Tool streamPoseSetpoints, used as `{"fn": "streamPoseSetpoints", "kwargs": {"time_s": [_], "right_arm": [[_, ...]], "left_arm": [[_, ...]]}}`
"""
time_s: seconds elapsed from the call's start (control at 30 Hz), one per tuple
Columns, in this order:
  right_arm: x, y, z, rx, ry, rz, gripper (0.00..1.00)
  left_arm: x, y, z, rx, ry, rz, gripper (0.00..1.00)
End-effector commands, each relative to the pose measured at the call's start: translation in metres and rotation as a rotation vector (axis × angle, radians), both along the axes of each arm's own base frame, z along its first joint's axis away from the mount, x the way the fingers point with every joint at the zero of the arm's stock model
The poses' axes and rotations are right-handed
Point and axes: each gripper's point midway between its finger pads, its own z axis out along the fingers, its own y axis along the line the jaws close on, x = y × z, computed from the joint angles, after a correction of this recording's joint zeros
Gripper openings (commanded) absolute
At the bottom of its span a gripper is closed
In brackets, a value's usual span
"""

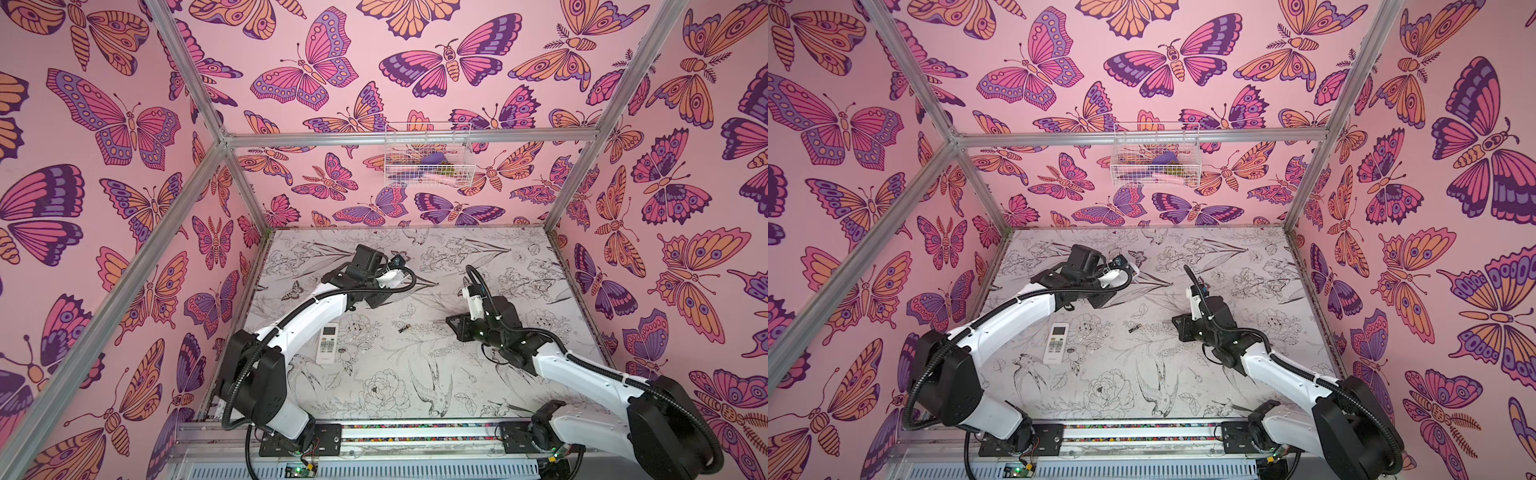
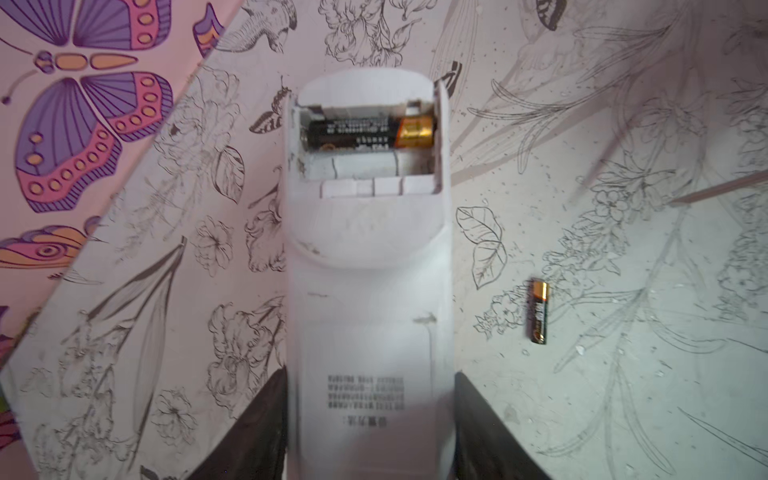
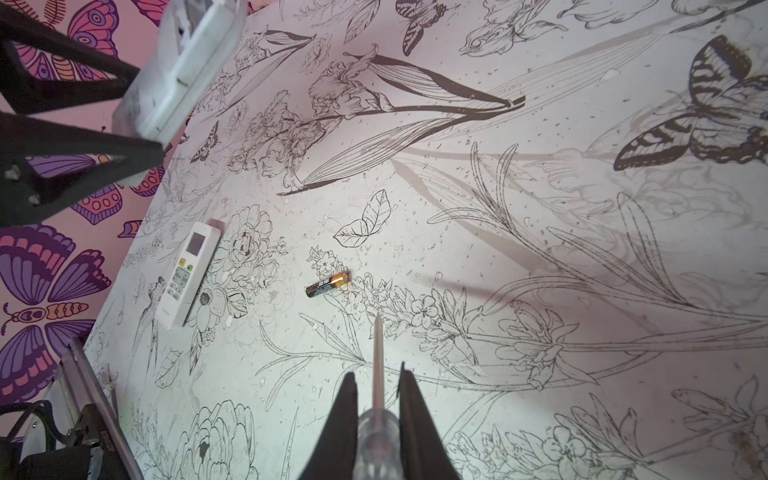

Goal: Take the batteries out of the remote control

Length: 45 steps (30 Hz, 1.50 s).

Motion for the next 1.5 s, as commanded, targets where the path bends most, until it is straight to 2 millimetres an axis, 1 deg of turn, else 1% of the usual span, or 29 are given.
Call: {"fn": "streamPoseSetpoints", "kwargs": {"time_s": [0.0, 0.1, 0.2, 0.27, 0.37, 0.43, 0.5, 0.6, 0.63, 0.73, 0.83, 0.9, 1.0, 1.1, 1.2, 1.3, 1.37, 1.43, 1.47], "right_arm": [[0.003, 0.003, 0.003, 0.011, -0.012, -0.007, 0.0], [0.001, 0.007, 0.005, 0.026, -0.014, 0.013, 0.0], [-0.001, 0.01, 0.001, 0.016, -0.002, 0.02, 0.0], [-0.001, 0.014, 0.004, 0.02, 0.011, 0.021, 0.0], [-0.003, 0.027, 0.01, 0.017, -0.017, 0.055, 0.0], [0.0, 0.034, 0.009, 0.006, -0.012, 0.062, 0.0], [0.002, 0.04, 0.007, 0.011, 0.017, 0.068, 0.0], [0.0, 0.055, 0.009, 0.006, 0.012, 0.11, 0.0], [-0.001, 0.057, 0.007, -0.002, 0.007, 0.116, 0.0], [0.001, 0.059, 0.002, 0.007, 0.024, 0.104, 0.0], [0.0, 0.064, 0.007, 0.03, 0.019, 0.118, 0.0], [0.002, 0.065, 0.005, 0.019, 0.007, 0.119, 0.0], [0.004, 0.067, 0.006, 0.011, 0.021, 0.119, 0.0], [0.001, 0.071, 0.009, 0.018, 0.009, 0.147, 0.0], [0.002, 0.067, 0.004, 0.0, 0.004, 0.13, 0.0], [0.002, 0.07, 0.007, 0.007, 0.012, 0.139, 0.0], [0.002, 0.07, 0.006, 0.011, 0.008, 0.14, 0.0], [0.003, 0.07, 0.003, 0.007, 0.006, 0.132, 0.0], [0.004, 0.07, 0.002, 0.008, 0.014, 0.125, 0.0]], "left_arm": [[-0.03, 0.005, -0.015, -0.08, 0.161, 0.058, 0.09], [-0.041, 0.007, -0.03, -0.115, 0.217, 0.072, 0.11], [-0.041, 0.017, -0.044, -0.159, 0.245, 0.152, 0.11], [-0.041, 0.023, -0.047, -0.19, 0.267, 0.192, 0.11], [-0.046, 0.025, -0.058, -0.207, 0.289, 0.206, 0.12], [-0.052, 0.024, -0.069, -0.22, 0.318, 0.217, 0.14], [-0.056, 0.024, -0.074, -0.229, 0.33, 0.218, 0.14], [-0.055, 0.028, -0.083, -0.214, 0.307, 0.223, 0.16], [-0.053, 0.03, -0.086, -0.208, 0.296, 0.227, 0.16], [-0.05, 0.033, -0.093, -0.186, 0.282, 0.227, 0.18], [-0.048, 0.032, -0.096, -0.178, 0.293, 0.225, 0.24], [-0.046, 0.03, -0.099, -0.174, 0.31, 0.225, 0.27], [-0.043, 0.032, -0.104, -0.148, 0.326, 0.238, 0.28], [-0.042, 0.035, -0.108, -0.125, 0.331, 0.252, 0.3], [-0.039, 0.035, -0.112, -0.105, 0.348, 0.254, 0.31], [-0.041, 0.038, -0.117, -0.081, 0.361, 0.255, 0.32], [-0.04, 0.038, -0.12, -0.073, 0.368, 0.257, 0.37], [-0.038, 0.04, -0.122, -0.061, 0.372, 0.271, 0.49], [-0.038, 0.041, -0.123, -0.051, 0.374, 0.277, 0.53]]}}
